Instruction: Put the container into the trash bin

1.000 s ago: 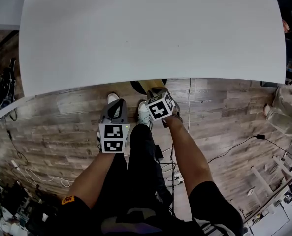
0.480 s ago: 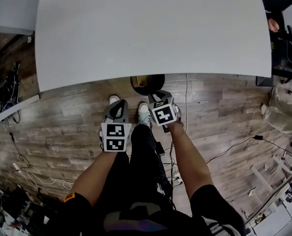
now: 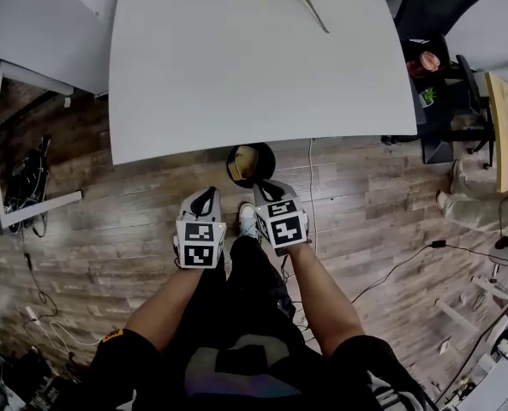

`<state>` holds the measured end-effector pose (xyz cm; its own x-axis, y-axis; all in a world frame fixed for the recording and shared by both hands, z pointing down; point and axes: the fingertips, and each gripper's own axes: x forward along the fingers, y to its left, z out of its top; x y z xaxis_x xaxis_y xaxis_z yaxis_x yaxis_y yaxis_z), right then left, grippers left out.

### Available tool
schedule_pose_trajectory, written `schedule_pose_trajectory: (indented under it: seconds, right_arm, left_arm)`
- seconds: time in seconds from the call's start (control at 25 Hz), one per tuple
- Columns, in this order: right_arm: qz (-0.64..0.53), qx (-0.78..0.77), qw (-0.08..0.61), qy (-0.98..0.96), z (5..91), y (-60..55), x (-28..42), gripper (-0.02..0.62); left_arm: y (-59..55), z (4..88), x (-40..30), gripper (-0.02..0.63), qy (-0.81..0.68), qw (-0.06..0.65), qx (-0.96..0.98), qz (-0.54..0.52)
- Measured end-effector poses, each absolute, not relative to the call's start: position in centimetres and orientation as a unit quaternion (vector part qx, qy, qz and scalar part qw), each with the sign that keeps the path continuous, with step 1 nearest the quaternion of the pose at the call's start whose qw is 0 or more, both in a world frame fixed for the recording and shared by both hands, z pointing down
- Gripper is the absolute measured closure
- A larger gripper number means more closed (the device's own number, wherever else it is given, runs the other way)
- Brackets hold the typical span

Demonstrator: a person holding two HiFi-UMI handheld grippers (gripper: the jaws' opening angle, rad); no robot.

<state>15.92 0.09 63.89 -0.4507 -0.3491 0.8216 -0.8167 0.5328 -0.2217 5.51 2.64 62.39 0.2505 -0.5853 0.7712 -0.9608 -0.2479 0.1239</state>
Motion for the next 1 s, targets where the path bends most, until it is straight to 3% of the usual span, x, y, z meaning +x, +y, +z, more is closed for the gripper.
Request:
schedule_pose_trajectory:
  seconds: [0.28, 1.0]
  right_arm:
    - [0.269, 0.383, 0.358, -0.808, 55.3, 0.6, 15.1, 0.572]
    - [0.179, 0.415, 0.24, -0.859, 37.6, -0.6, 13.6, 0.58]
  left_arm:
    - [1.9, 54.6, 6.2, 0.598, -0.528, 0.29, 0.75, 0.273]
    - [-0.4, 38.4, 6.5, 0.597, -0.541, 0.181, 0.8, 0.188]
